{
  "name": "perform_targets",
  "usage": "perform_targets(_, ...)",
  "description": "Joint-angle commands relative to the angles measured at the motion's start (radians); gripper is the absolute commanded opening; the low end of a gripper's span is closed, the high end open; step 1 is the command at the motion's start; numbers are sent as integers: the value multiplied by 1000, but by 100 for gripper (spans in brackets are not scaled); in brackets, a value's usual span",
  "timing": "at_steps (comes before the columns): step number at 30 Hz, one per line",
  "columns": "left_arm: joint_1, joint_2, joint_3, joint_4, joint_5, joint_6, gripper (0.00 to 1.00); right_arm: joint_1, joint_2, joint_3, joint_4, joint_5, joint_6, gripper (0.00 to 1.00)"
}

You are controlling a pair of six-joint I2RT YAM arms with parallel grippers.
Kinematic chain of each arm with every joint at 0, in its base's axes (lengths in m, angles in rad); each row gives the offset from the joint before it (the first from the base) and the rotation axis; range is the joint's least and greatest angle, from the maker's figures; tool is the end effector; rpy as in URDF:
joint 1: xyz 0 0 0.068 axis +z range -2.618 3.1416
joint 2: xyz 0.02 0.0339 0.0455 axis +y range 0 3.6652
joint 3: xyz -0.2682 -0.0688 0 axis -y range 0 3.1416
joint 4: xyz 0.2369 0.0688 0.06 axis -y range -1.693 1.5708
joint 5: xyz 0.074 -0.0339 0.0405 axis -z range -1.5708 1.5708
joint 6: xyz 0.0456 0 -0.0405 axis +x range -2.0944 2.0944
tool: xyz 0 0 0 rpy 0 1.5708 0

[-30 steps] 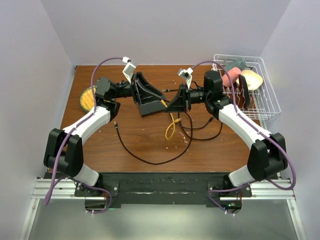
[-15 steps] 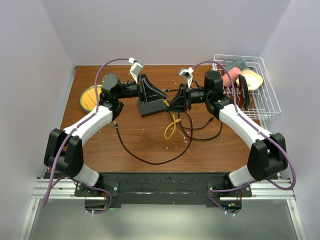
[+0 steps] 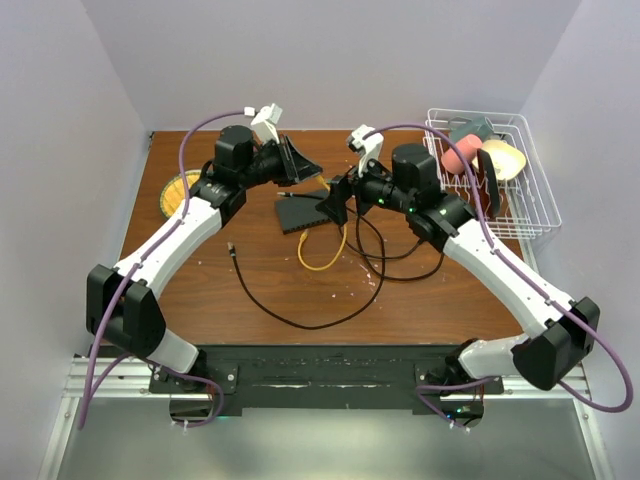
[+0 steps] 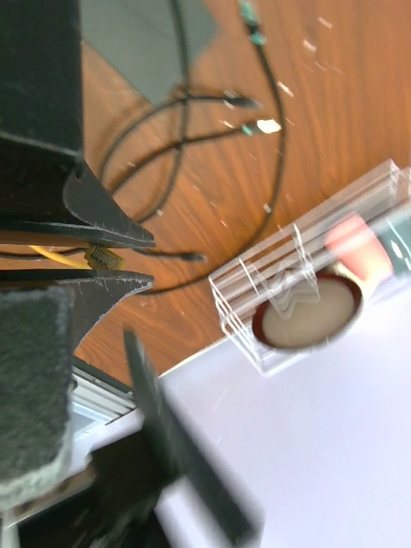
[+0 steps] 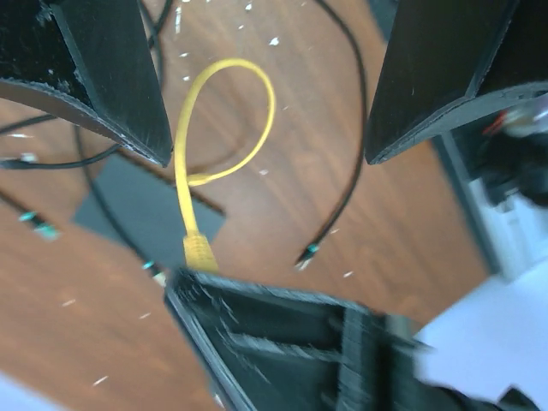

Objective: Insert the plug into the switch port

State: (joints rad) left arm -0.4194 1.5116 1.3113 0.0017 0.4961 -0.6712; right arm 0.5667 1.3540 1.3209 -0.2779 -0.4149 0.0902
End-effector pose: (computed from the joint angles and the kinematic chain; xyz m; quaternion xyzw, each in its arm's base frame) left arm 0.3200 -0.1665 0.3704 0.0601 0.7636 -0.4809 0.4265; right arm 0.2527 0.1826 0.3921 -0.3045 0.7398 0.3435 0.4919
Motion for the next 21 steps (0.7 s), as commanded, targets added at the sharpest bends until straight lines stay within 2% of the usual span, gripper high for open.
perform_targets(1, -2, -24, 43, -135, -140, -90, 0, 48, -24, 14, 2, 382, -52, 98)
perform_targets(6, -2, -21, 77, -212, -203, -119, 0, 53, -12, -6, 63, 413, -61, 83)
perform_targets(9, -2, -11, 104, -242, -221, -128, 0, 65, 10, -9, 89, 409, -73, 79)
perform_targets(21, -2, 33, 154, -269, -208, -140, 0, 127, 95, -9, 192, 381, -66, 68)
